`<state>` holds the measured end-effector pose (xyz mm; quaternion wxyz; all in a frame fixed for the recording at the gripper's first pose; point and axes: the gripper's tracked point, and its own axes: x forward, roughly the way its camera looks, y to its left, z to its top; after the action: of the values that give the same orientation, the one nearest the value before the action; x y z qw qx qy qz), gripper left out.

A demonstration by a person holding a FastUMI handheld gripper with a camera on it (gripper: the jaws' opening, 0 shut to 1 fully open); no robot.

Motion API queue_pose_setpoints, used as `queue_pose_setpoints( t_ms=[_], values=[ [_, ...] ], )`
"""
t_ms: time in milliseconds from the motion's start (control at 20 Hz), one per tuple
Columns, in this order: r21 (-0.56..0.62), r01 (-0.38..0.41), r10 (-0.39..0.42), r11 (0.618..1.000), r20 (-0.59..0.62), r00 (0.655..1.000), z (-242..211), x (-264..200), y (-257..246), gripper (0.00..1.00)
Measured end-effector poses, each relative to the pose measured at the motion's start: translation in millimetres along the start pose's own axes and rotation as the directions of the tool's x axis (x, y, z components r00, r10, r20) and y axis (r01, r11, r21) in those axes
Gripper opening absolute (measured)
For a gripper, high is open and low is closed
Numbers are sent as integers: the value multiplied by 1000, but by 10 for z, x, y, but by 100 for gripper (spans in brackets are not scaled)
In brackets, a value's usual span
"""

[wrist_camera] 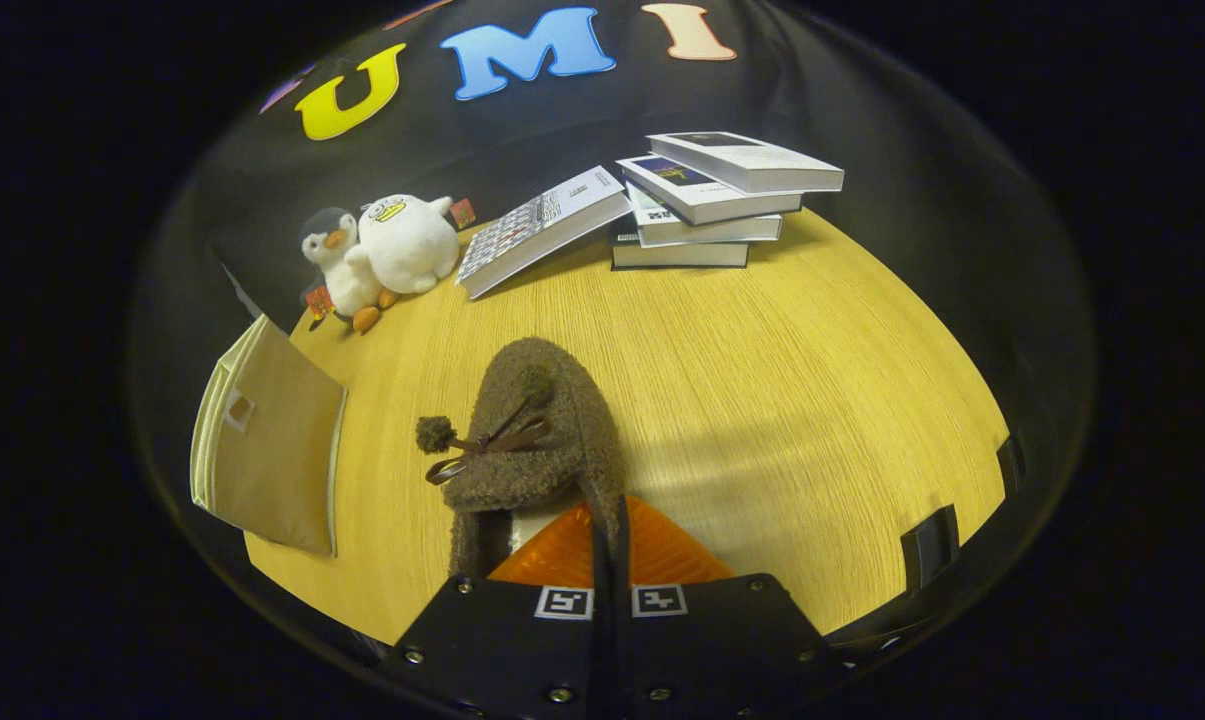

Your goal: Open the storage box then place both shoes into the box .Put the left shoe in first, then the right shoe, with the right side of both shoes facing outward in a uniform manner.

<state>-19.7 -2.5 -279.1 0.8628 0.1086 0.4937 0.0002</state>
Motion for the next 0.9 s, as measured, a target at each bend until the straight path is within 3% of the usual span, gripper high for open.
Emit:
queue_pose_setpoints(
  t_ms=[350,900],
  values=[
    [50,-16,13,999,44,999,302,-199,373,0],
    [10,-67,65,998,102,993,599,-456,1319,0]
  ],
)
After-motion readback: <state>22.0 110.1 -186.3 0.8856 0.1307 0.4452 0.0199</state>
